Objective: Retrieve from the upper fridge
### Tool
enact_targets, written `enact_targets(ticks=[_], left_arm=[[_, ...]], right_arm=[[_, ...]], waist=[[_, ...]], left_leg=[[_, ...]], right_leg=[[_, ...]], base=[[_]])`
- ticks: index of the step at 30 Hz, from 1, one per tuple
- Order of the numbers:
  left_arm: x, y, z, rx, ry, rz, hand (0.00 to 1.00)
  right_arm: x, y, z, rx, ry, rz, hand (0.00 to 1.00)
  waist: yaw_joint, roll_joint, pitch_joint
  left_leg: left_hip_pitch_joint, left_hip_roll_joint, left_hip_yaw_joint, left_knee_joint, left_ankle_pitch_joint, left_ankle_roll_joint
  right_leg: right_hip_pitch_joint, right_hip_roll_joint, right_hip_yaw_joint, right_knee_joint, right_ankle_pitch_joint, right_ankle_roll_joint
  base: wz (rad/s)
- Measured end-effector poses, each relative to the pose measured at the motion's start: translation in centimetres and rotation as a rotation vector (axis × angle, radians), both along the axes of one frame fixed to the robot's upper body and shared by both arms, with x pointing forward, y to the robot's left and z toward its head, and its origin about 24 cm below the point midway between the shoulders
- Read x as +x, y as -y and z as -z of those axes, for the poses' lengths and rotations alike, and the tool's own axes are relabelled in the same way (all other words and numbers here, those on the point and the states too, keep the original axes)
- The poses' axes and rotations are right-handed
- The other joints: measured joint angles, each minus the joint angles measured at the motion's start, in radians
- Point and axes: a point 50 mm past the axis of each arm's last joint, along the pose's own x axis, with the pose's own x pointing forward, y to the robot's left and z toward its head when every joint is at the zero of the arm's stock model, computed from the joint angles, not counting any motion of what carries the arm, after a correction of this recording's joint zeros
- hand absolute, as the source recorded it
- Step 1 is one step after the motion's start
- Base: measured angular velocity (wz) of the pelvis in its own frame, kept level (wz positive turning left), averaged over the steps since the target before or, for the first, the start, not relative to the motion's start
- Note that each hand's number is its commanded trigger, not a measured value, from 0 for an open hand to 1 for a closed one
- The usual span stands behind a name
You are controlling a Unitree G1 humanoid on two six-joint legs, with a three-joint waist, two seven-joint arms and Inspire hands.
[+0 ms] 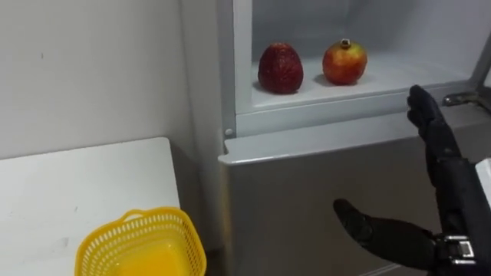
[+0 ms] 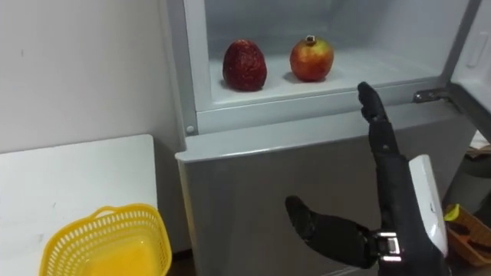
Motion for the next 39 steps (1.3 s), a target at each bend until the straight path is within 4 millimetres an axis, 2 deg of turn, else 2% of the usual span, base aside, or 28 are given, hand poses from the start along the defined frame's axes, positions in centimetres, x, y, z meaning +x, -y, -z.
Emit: enact_targets(ticks=[4,9,11,13,16,20,25,32,39], left_arm=[[-0.5,-0.1,0.0,-0.001,-0.036,0.058,0.00],[-1.1,-0.1,0.1,0.020,-0.082,0.114,0.00],[-1.4,-0.2,0.1,0.021,-0.100,0.109,0.00],[-1.7,-0.2,0.1,0.021,-0.110,0.117,0.00],[-2.2,-0.3,0.1,0.010,-0.128,0.124,0.00],[-2.0,-0.4,0.1,-0.001,-0.137,0.156,0.00],[-1.5,-0.7,0.0,0.017,-0.137,0.178,0.00],[-1.4,-0.7,0.0,0.019,-0.149,0.176,0.00],[-1.5,-0.8,0.0,0.021,-0.153,0.181,0.00]], right_arm=[[0.3,0.2,-0.8,0.019,0.048,0.021,0.00],[0.7,0.4,-2.0,0.049,0.124,0.046,0.00],[1.2,0.9,-2.2,0.042,0.147,0.064,0.00],[1.9,2.3,-2.7,0.052,0.166,0.117,0.00],[2.4,3.3,-3.6,0.072,0.224,0.179,0.00],[2.9,4.3,-4.5,0.073,0.267,0.232,0.00],[4.1,5.0,-4.6,0.065,0.266,0.269,0.00],[5.0,5.1,-5.4,0.060,0.277,0.274,0.00],[6.3,5.1,-8.0,0.037,0.342,0.252,0.00]], waist=[[0.023,-0.008,-0.0011],[0.030,-0.011,-0.0009],[0.024,-0.013,-0.0003],[0.029,-0.016,0.0012],[0.039,-0.016,0.0021],[0.051,-0.018,0.0016],[0.059,-0.032,0.0009],[0.077,-0.046,-0.0001],[0.082,-0.051,-0.0004]], left_leg=[[0.001,0.000,-0.007,0.001,0.000,0.000],[0.001,0.000,-0.030,0.004,0.000,0.000],[0.001,-0.001,-0.049,0.007,0.000,0.000],[0.006,-0.001,-0.052,0.008,0.000,0.000],[0.007,-0.001,-0.055,0.008,0.000,0.000],[0.010,-0.002,-0.059,0.009,0.000,0.000],[0.012,-0.002,-0.060,0.010,0.000,0.000],[0.016,-0.004,-0.077,0.010,0.000,0.000],[0.015,-0.005,-0.091,0.013,0.000,0.000]], right_leg=[[0.013,0.000,-0.009,-0.013,0.006,0.000],[0.027,-0.002,-0.038,-0.022,0.008,0.000],[0.040,-0.005,-0.053,-0.034,0.008,0.000],[0.048,-0.005,-0.056,-0.037,0.008,0.000],[0.050,-0.005,-0.056,-0.038,0.008,0.000],[0.052,-0.005,-0.058,-0.038,0.008,0.000],[0.050,-0.006,-0.060,-0.038,0.008,0.000],[0.066,-0.008,-0.085,-0.049,0.008,0.000],[0.072,-0.011,-0.100,-0.049,0.008,0.000]], base=[[0.04],[0.16],[0.24],[0.11],[0.00],[0.01],[0.00],[0.06],[0.06]])
